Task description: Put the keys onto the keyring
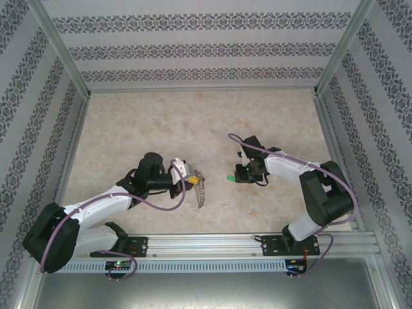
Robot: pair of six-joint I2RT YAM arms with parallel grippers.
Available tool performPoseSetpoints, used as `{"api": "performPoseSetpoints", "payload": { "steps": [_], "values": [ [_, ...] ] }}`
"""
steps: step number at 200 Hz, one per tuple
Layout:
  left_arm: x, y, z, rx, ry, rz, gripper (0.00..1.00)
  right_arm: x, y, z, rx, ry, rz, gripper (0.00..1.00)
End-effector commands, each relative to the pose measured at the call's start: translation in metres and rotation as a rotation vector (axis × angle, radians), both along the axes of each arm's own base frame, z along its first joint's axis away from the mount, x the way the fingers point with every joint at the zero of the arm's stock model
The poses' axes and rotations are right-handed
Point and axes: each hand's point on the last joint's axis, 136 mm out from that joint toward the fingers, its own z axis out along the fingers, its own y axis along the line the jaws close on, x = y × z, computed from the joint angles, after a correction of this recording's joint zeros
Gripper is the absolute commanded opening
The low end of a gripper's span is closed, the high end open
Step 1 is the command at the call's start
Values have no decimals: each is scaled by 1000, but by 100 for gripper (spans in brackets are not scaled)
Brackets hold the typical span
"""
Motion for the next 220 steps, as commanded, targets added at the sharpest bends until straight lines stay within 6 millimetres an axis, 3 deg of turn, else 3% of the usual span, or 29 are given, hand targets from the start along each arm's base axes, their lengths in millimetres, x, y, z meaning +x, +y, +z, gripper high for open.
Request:
{"api": "performPoseSetpoints", "payload": {
  "steps": [1,55,220],
  "values": [
    [3,-2,11,-19,-23,-16,0,0,2,8,-6,-1,1,19],
    [3,-2,9,-15,-18,-19,0,4,3,19,14,-14,-78,25],
    [3,-2,7,-12,-22,-19,0,-2,0,-5,-27,66,-252,26]
  ]
}}
